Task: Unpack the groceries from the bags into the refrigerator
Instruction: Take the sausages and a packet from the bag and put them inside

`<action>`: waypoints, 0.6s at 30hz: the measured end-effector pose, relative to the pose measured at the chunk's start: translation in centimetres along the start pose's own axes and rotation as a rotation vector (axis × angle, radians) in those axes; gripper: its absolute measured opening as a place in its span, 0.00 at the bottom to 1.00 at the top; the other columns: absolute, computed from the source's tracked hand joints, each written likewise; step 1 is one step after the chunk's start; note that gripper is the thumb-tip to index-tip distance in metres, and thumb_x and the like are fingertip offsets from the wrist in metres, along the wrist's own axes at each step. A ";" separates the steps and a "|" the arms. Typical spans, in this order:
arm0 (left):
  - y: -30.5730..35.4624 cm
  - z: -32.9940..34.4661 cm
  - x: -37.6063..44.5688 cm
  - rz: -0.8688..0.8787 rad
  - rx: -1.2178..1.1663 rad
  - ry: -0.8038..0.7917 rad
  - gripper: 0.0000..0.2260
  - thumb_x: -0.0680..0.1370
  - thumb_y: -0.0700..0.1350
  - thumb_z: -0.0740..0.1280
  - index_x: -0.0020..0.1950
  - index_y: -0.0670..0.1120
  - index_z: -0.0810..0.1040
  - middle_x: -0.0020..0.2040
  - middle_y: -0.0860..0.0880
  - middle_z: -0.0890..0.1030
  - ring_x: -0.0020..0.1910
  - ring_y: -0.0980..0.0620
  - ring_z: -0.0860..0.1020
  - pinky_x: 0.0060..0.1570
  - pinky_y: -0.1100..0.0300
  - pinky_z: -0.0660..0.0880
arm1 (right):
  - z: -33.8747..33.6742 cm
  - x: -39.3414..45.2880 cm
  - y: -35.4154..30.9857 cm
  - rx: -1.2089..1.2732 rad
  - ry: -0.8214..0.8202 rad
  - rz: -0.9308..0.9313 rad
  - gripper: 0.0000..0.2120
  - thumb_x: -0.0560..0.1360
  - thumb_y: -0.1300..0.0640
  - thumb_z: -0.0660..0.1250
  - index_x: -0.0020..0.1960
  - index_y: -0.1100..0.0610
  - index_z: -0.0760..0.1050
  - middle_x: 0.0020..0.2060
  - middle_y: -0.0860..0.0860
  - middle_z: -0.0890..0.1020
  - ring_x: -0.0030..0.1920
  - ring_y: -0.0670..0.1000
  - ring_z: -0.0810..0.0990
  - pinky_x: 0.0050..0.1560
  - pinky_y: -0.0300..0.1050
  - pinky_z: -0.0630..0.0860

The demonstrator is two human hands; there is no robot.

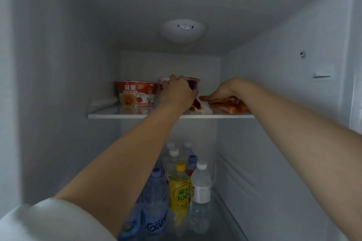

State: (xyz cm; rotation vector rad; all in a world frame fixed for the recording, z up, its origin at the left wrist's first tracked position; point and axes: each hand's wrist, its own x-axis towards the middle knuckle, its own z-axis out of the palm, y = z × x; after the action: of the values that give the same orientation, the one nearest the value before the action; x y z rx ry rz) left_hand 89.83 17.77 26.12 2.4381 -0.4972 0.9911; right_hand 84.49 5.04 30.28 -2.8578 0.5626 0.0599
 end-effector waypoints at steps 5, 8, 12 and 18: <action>0.1 0.6 0.0 0.079 -0.104 -0.170 0.16 0.79 0.55 0.62 0.44 0.43 0.77 0.50 0.40 0.81 0.50 0.42 0.79 0.47 0.54 0.75 | 0.7 0.8 1.2 0.115 0.090 -0.126 0.27 0.80 0.45 0.58 0.73 0.58 0.62 0.69 0.59 0.70 0.65 0.58 0.72 0.65 0.51 0.70; 0.0 0.8 0.1 0.083 -0.084 -0.230 0.22 0.80 0.58 0.58 0.54 0.41 0.81 0.51 0.40 0.82 0.53 0.42 0.78 0.48 0.55 0.73 | 0.7 1.4 1.2 0.129 0.051 -0.170 0.22 0.81 0.51 0.57 0.73 0.55 0.63 0.70 0.56 0.68 0.67 0.57 0.70 0.68 0.55 0.68; -0.2 1.1 0.5 0.057 -0.077 -0.248 0.22 0.79 0.59 0.61 0.55 0.42 0.81 0.53 0.40 0.82 0.53 0.42 0.78 0.51 0.54 0.75 | 0.3 1.5 1.0 0.122 0.031 -0.147 0.21 0.80 0.45 0.57 0.56 0.62 0.75 0.51 0.57 0.79 0.51 0.54 0.78 0.55 0.45 0.73; -0.4 0.7 0.5 0.060 -0.074 -0.177 0.17 0.76 0.56 0.65 0.48 0.43 0.81 0.45 0.44 0.82 0.45 0.45 0.79 0.43 0.55 0.77 | 0.1 -0.9 -0.5 0.124 0.129 -0.240 0.14 0.82 0.54 0.56 0.65 0.57 0.68 0.54 0.52 0.69 0.54 0.54 0.69 0.52 0.52 0.68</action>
State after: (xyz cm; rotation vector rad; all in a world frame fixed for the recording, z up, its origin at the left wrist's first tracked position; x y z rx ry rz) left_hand 90.74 17.62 25.90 2.4690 -0.6582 0.7688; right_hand 83.86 5.81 30.34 -2.7975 0.2326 -0.1940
